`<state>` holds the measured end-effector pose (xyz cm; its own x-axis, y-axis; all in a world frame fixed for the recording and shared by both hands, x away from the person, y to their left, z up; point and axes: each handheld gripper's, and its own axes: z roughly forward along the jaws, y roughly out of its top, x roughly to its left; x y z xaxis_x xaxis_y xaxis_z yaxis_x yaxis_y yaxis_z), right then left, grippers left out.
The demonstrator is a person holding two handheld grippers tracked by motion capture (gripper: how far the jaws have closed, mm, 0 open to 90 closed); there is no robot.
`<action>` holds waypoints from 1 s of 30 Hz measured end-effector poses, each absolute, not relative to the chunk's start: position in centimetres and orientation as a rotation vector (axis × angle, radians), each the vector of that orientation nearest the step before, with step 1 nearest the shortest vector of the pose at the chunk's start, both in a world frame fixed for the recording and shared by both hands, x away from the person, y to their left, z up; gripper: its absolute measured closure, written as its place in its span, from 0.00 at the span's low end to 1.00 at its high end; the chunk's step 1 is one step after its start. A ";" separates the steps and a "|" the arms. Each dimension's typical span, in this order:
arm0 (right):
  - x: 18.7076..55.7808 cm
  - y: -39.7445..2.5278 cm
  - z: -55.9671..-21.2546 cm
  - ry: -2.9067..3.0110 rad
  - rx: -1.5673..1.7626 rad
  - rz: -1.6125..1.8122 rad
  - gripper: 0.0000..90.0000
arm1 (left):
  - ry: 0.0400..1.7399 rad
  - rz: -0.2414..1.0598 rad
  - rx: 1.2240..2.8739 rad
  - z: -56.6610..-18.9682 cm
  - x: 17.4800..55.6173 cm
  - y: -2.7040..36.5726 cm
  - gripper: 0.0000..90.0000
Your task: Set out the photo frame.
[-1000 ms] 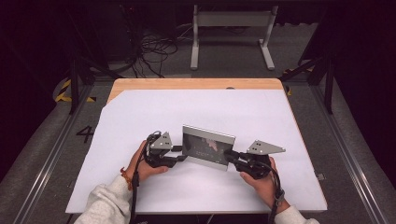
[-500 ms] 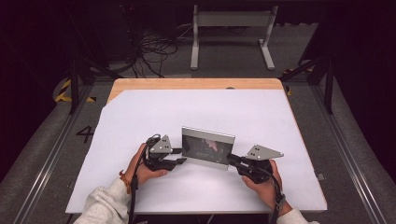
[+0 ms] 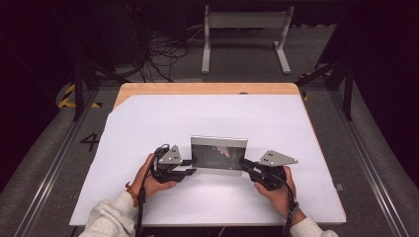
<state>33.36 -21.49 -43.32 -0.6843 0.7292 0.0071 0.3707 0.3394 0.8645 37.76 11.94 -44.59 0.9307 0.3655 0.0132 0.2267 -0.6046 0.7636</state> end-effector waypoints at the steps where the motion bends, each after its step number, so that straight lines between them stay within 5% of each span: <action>1: 33.4 -21.5 -43.3 2.227 0.970 1.286 0.89 | 0.419 0.211 2.243 -44.7 37.7 11.9 0.72; 30: 33.4 -21.2 -45.2 2.320 0.977 1.165 0.92 | 0.433 0.232 2.301 -45.8 36.6 11.5 0.71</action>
